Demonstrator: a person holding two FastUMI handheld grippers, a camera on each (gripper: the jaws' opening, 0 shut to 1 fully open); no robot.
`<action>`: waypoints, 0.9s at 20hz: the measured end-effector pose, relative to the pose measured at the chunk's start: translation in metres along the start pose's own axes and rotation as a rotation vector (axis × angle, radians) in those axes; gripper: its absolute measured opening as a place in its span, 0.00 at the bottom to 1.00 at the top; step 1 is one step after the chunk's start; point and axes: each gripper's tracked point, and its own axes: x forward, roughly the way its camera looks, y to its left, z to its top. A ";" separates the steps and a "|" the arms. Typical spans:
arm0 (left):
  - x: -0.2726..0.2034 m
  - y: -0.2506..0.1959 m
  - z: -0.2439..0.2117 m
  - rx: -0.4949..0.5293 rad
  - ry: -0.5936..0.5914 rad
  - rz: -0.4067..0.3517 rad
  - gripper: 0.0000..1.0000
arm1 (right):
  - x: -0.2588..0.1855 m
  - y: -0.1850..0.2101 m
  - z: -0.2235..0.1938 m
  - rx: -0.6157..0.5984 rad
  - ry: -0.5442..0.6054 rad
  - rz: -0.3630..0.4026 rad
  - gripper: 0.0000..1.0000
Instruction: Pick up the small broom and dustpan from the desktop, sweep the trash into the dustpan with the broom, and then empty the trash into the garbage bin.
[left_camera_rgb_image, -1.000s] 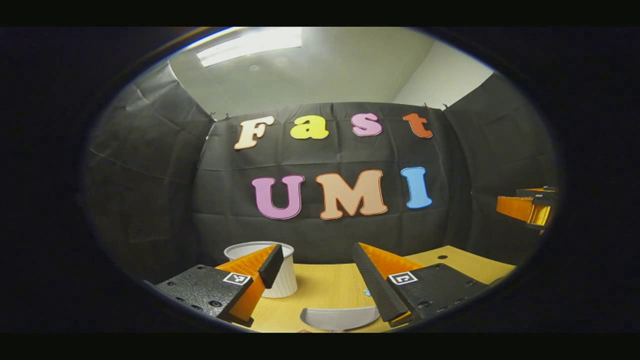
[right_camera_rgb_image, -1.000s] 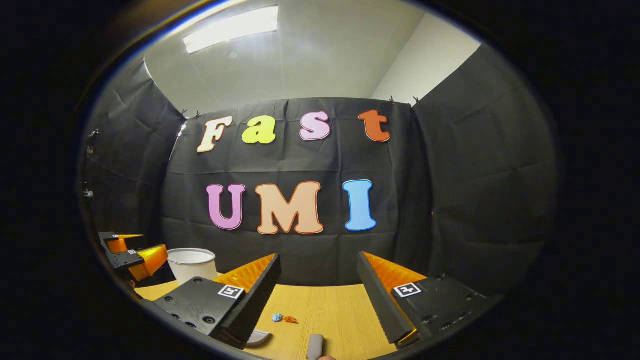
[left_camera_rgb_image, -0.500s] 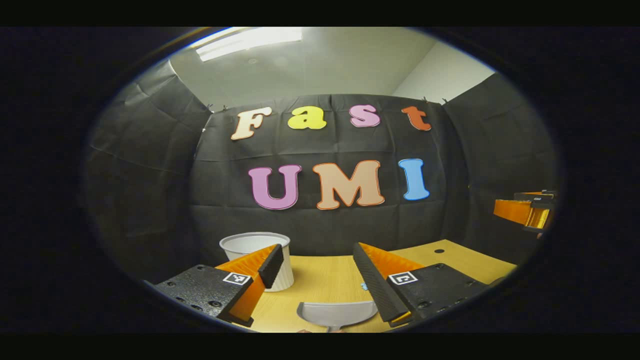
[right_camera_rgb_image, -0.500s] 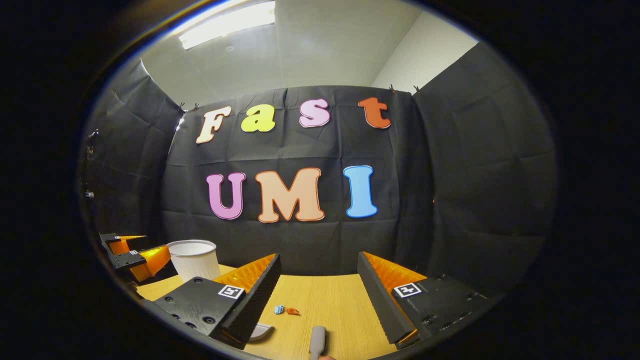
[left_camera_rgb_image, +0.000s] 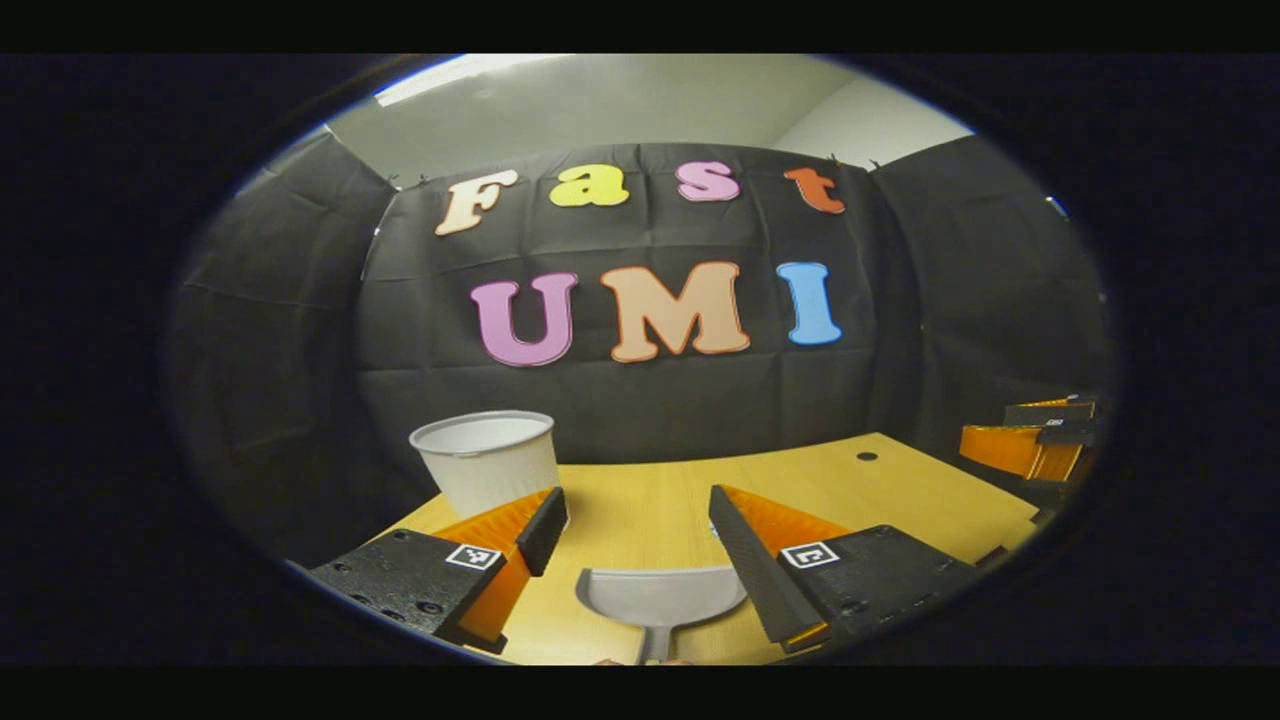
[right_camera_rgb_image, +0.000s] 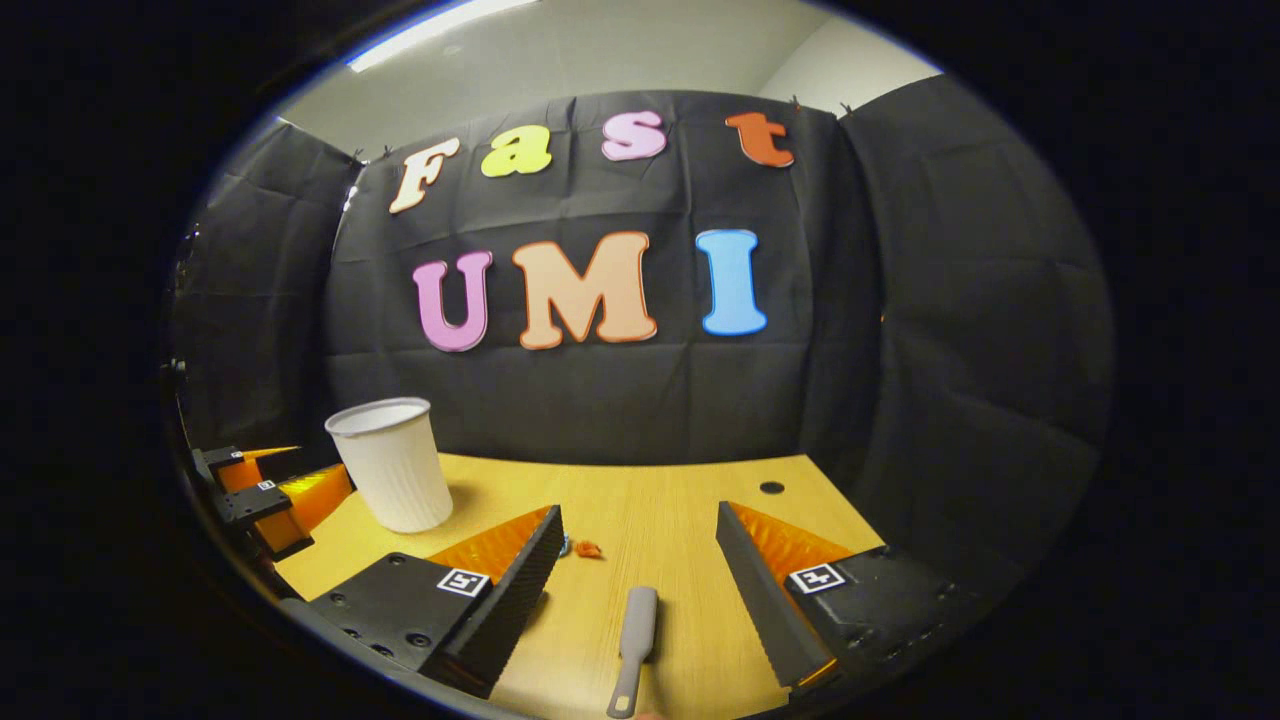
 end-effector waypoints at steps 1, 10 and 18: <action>0.002 -0.003 -0.014 0.005 0.035 -0.010 0.86 | 0.005 0.001 -0.012 -0.006 0.031 0.004 0.92; 0.001 -0.027 -0.176 0.002 0.479 -0.069 0.86 | 0.032 0.007 -0.160 -0.049 0.391 0.019 0.93; -0.011 -0.031 -0.234 0.014 0.658 -0.085 0.87 | 0.033 0.000 -0.233 -0.116 0.584 0.016 0.92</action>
